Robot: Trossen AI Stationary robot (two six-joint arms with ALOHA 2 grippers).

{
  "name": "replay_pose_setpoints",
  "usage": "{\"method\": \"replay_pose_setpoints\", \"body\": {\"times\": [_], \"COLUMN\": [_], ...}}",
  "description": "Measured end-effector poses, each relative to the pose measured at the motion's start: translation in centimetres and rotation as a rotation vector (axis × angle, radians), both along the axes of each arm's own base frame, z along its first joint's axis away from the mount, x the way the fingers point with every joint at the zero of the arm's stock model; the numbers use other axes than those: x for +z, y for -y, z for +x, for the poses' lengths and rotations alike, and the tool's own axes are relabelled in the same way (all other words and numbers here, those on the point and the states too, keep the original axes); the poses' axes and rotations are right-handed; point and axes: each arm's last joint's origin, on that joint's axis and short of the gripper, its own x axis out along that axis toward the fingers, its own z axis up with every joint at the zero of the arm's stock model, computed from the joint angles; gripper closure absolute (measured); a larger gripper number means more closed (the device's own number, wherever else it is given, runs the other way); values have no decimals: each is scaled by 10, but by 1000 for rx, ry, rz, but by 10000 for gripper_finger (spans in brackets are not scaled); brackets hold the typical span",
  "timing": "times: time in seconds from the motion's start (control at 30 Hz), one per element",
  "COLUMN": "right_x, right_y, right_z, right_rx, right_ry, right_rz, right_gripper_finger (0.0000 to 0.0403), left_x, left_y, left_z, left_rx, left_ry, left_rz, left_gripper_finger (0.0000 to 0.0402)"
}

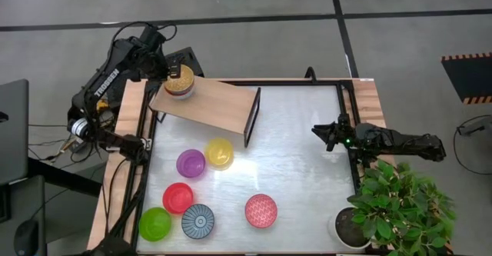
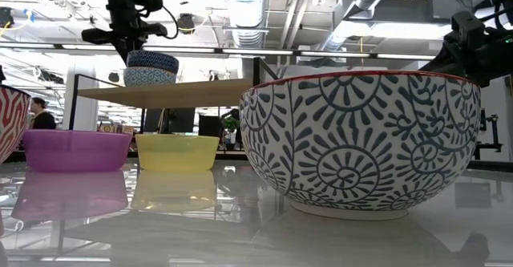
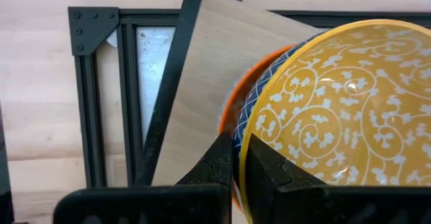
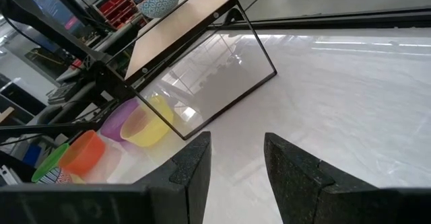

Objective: Place and stack bowls onto a shelf
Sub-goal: Stack the yellow patterned bowl on top of the orange patterned bowl on the shelf

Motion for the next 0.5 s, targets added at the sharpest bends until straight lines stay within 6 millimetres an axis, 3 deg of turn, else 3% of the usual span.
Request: {"method": "replay_pose_setpoints", "body": {"times": [0.5], "right_x": [0], "right_y": [0], "right_z": [0], "right_rx": [1], "right_ry": [-2], "right_rz": [-3], "right_gripper_finger": [239], "left_x": [-6], "left_y": [-2], "left_z": [1], "left_rx": [-1], "left_ry": [-22], "left_rz": [-50], "left_gripper_finger": [401]}}
